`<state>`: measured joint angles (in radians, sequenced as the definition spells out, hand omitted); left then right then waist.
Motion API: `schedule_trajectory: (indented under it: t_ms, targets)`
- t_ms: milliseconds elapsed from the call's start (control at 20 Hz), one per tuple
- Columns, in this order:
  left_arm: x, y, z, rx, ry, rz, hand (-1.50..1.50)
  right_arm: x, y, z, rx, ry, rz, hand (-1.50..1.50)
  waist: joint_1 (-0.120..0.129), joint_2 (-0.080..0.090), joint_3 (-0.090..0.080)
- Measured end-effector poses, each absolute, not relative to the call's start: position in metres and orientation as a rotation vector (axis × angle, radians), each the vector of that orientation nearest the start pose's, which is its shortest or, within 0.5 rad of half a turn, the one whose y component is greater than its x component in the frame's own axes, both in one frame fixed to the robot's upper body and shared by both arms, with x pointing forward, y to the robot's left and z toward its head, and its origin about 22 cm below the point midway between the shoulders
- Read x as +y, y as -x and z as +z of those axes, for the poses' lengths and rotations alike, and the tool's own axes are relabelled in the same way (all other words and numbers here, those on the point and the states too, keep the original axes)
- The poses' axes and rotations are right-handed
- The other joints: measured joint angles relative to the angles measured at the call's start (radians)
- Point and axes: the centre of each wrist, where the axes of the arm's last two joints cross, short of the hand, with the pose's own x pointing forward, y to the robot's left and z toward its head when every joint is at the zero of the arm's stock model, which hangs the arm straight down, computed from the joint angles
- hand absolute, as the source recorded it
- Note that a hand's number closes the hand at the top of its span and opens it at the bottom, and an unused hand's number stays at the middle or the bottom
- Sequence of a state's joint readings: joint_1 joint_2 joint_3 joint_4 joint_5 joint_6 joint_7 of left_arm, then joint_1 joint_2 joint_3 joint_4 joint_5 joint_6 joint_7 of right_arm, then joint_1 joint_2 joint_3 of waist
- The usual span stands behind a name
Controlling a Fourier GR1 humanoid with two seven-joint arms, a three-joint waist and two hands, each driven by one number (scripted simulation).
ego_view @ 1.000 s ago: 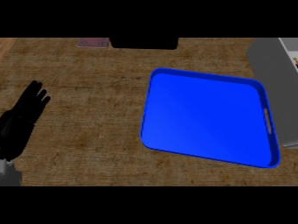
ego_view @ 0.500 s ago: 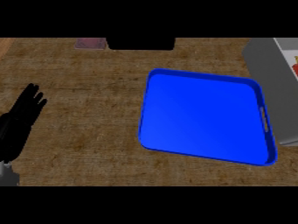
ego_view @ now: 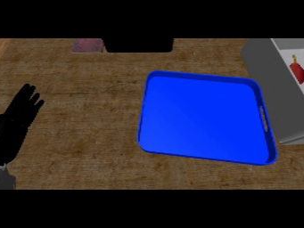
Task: Pick the pear from the tray and place it in the cardboard box
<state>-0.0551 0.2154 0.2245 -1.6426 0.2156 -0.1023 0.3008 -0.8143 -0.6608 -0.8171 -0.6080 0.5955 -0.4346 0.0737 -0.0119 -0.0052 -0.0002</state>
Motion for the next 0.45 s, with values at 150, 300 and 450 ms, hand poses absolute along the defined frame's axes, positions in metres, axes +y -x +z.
schedule_trajectory:
  t_ms: [150,300,450]
  targets:
    - [0.328,-0.244,0.054,-1.436,-0.065,0.057,0.00,-0.505,-0.334,0.152,-1.316,1.211,-0.476,-1.50,0.000,0.000,0.000]
    - [0.326,-0.245,0.055,-1.437,-0.063,0.056,0.00,-0.512,-0.318,0.160,-1.334,1.204,-0.463,-1.50,0.002,0.001,0.000]
    - [0.322,-0.243,0.054,-1.441,-0.062,0.053,0.00,-0.522,-0.298,0.157,-1.342,1.203,-0.452,-1.50,0.005,0.002,0.000]
